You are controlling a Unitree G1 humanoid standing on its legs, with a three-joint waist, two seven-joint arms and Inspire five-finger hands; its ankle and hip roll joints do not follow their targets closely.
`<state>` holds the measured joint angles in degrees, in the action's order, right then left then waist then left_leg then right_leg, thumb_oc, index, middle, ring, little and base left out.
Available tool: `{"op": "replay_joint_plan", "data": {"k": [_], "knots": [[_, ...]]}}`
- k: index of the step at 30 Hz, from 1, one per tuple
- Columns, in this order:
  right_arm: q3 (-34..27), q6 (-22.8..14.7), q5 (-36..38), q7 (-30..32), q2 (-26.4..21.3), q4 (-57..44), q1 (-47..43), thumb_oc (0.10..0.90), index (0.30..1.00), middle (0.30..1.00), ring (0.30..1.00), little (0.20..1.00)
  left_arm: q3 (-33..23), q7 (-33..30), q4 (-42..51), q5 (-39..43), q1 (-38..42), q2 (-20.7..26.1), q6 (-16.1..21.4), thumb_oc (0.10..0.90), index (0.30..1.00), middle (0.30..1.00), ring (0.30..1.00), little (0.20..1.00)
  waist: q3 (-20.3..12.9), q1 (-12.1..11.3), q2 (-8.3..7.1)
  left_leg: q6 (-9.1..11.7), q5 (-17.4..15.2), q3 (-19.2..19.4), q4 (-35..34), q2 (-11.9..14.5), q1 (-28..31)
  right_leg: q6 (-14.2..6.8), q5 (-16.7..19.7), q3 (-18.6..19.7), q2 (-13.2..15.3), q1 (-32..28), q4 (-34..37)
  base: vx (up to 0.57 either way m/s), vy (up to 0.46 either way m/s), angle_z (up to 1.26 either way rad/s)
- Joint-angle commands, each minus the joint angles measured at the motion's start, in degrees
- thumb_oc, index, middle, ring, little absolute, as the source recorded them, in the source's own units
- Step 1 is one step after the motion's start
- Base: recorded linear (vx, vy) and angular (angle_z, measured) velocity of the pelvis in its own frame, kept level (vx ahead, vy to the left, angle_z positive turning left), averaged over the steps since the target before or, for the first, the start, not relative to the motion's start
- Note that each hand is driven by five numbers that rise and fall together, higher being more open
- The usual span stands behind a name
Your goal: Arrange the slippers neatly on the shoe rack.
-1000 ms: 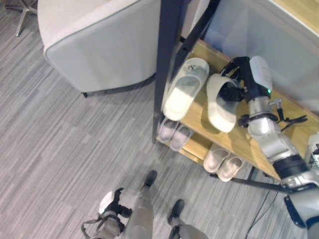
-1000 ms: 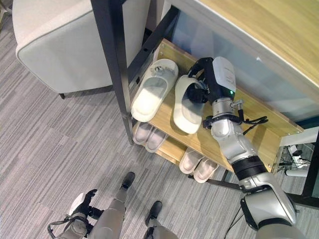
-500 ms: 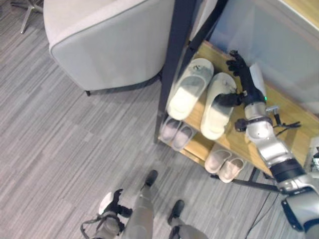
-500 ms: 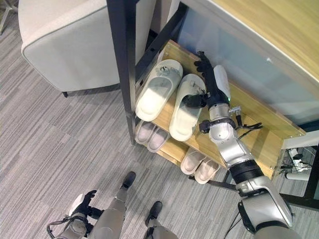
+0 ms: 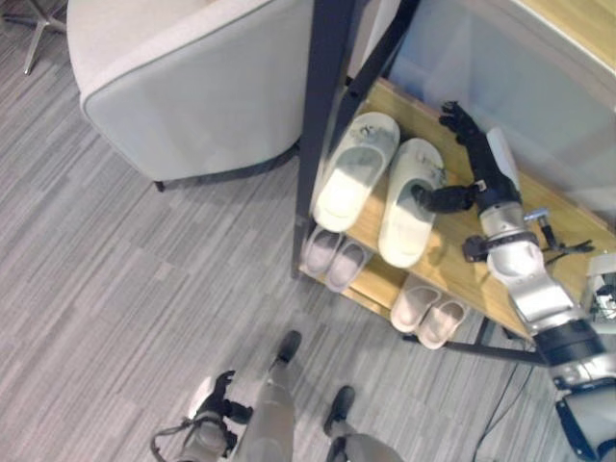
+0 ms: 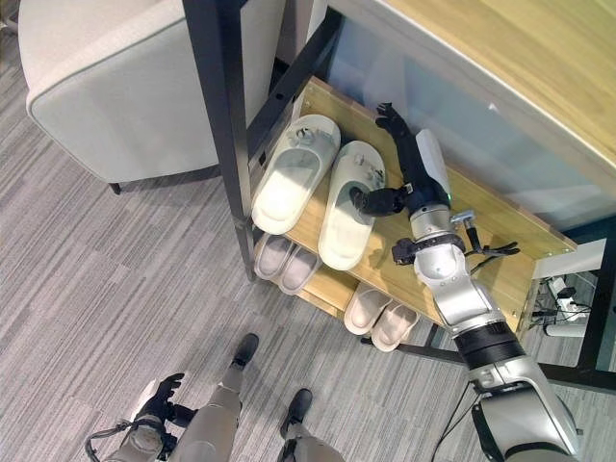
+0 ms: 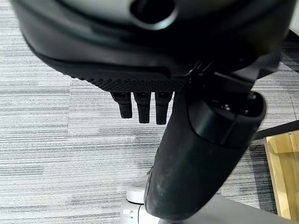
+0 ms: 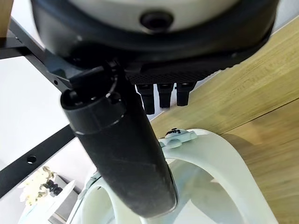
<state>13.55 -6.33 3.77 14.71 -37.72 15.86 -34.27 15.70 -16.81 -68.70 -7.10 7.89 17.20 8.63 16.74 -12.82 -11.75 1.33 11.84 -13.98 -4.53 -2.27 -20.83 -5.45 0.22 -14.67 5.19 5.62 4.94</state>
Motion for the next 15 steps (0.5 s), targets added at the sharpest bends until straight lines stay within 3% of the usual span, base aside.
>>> {"op": "replay_joint_plan", "data": {"k": [1,6,15], "knots": [[-5.0,-5.6,3.0,2.2,-3.7,-3.5,-2.1,0.8,0.9,0.9,0.9,0.9,0.7,1.1,-2.7,0.6,-1.1,-1.3,0.2,0.8,0.9,0.9,0.9,0.9,-4.8,1.0,-0.19,-1.1,-10.5,-0.7,1.0,0.7,6.7,-4.1,2.1,3.0,2.6,2.2,-1.2,0.0,0.0,0.0],[-5.6,-5.5,3.9,1.0,-1.8,-5.5,0.9,0.8,0.9,0.9,0.9,0.9,-0.6,1.7,-3.8,0.9,-1.2,-1.1,-0.6,0.8,0.9,0.9,0.9,0.9,-5.5,1.3,-0.56,-1.1,-10.6,-0.4,0.7,0.9,7.6,-4.1,2.1,3.1,2.5,1.8,-1.1,0.01,0.001,0.0],[-7.1,-7.9,11.7,-4.1,2.4,-8.6,8.8,0.8,0.9,0.9,0.9,0.9,-0.2,4.8,-3.6,0.7,-2.2,-2.4,-0.5,0.8,0.9,0.9,0.9,0.9,-6.8,2.4,-0.26,-1.3,-11.2,0.5,0.4,1.1,9.3,-4.0,1.9,3.6,2.6,1.0,-1.4,0.01,0.009,-0.03]]}}
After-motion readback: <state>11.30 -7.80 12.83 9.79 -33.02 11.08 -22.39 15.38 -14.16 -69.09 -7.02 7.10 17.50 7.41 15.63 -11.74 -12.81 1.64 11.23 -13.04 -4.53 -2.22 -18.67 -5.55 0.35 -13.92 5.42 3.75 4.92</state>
